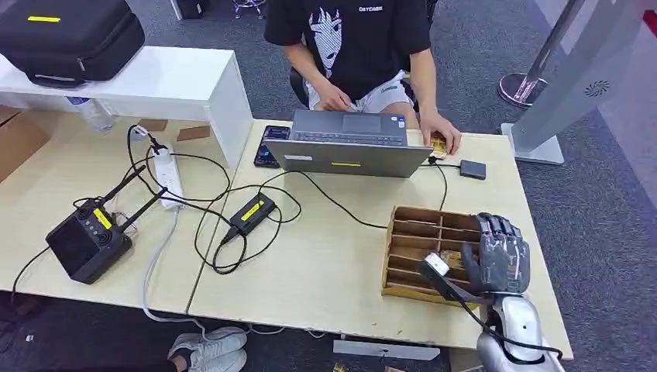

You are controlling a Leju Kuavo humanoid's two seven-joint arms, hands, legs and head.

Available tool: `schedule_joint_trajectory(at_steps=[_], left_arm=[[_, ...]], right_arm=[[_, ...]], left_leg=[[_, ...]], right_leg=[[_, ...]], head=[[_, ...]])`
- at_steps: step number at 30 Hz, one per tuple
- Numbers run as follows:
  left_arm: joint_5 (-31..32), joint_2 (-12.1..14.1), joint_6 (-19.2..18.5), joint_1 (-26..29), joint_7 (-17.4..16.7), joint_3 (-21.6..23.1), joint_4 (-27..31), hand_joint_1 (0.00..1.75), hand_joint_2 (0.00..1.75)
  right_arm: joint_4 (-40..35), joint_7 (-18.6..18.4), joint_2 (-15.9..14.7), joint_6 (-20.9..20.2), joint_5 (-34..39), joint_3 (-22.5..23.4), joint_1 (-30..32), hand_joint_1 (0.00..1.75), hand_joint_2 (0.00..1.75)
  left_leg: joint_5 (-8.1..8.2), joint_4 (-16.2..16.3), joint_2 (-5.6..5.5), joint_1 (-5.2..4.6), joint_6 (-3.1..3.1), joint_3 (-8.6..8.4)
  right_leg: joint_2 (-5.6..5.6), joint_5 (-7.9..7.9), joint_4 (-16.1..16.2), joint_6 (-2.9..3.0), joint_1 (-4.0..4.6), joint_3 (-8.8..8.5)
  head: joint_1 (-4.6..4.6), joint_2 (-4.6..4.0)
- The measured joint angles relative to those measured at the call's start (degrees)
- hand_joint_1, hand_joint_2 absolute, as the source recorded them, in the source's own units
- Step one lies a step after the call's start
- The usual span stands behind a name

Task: Pass the card to the sensor for recognition and then transmit it.

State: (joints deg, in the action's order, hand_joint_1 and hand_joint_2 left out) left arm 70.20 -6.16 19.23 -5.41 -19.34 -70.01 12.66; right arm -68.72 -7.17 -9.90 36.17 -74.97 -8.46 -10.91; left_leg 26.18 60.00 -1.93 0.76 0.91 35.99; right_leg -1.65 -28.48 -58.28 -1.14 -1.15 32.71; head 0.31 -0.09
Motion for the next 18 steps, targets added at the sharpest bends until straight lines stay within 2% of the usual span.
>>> schedule_joint_trajectory(at_steps=[1,3,6,7,10,16,18], left_arm=[[0.0,0.0,0.0,0.0,0.0,0.0,0.0,0.0,1.75],[0.0,0.0,0.0,0.0,0.0,0.0,0.0,0.0,1.75],[0.0,0.0,0.0,0.0,0.0,-0.02,0.0,0.0,1.75],[0.0,0.0,0.0,0.0,0.0,0.0,0.0,0.0,1.75],[0.04,0.0,0.02,0.0,0.0,0.0,0.0,0.0,1.75],[0.04,0.0,0.11,-0.01,0.0,0.0,0.0,0.0,1.75],[0.04,0.0,0.13,-0.01,0.0,0.0,0.0,0.0,1.75]], right_arm=[[0.04,0.0,0.0,0.0,0.0,-0.02,0.0,1.33,1.75],[0.13,0.02,0.02,0.0,0.02,-0.04,-0.01,1.59,1.75],[0.15,0.07,0.02,-0.11,0.45,-0.07,-0.15,1.48,1.75],[0.17,0.09,0.02,-0.2,0.81,-0.07,-0.26,1.54,1.75],[0.39,0.2,0.02,-0.24,0.9,-0.09,-0.54,1.52,1.75],[0.74,0.22,0.07,0.0,1.33,-0.11,-0.98,1.69,1.75],[0.74,0.22,0.09,0.29,1.42,-0.13,-1.03,1.69,1.75]], left_leg=[[0.0,0.0,0.0,0.0,0.0,0.0],[0.0,0.0,0.0,0.0,0.0,0.0],[0.0,0.0,0.0,0.0,0.0,0.0],[0.0,0.0,0.0,0.0,0.0,0.0],[0.0,0.0,0.0,0.0,0.0,0.0],[0.0,0.0,0.0,0.0,0.0,-0.01],[0.0,0.0,0.0,0.0,0.0,-0.01]], right_leg=[[0.0,0.0,0.0,0.0,0.0,0.0],[0.0,0.0,0.0,0.0,0.0,0.0],[0.0,0.0,0.0,0.0,0.0,0.0],[0.0,0.0,0.0,0.0,0.0,0.0],[0.0,0.0,0.0,0.0,0.0,0.0],[0.0,0.0,0.0,0.0,0.0,-0.01],[0.0,0.0,0.0,0.0,0.0,-0.01]], head=[[0.0,0.0],[0.0,0.0],[0.0,0.0],[0.0,0.0],[0.0,0.0],[0.0,0.0],[0.0,0.0]])
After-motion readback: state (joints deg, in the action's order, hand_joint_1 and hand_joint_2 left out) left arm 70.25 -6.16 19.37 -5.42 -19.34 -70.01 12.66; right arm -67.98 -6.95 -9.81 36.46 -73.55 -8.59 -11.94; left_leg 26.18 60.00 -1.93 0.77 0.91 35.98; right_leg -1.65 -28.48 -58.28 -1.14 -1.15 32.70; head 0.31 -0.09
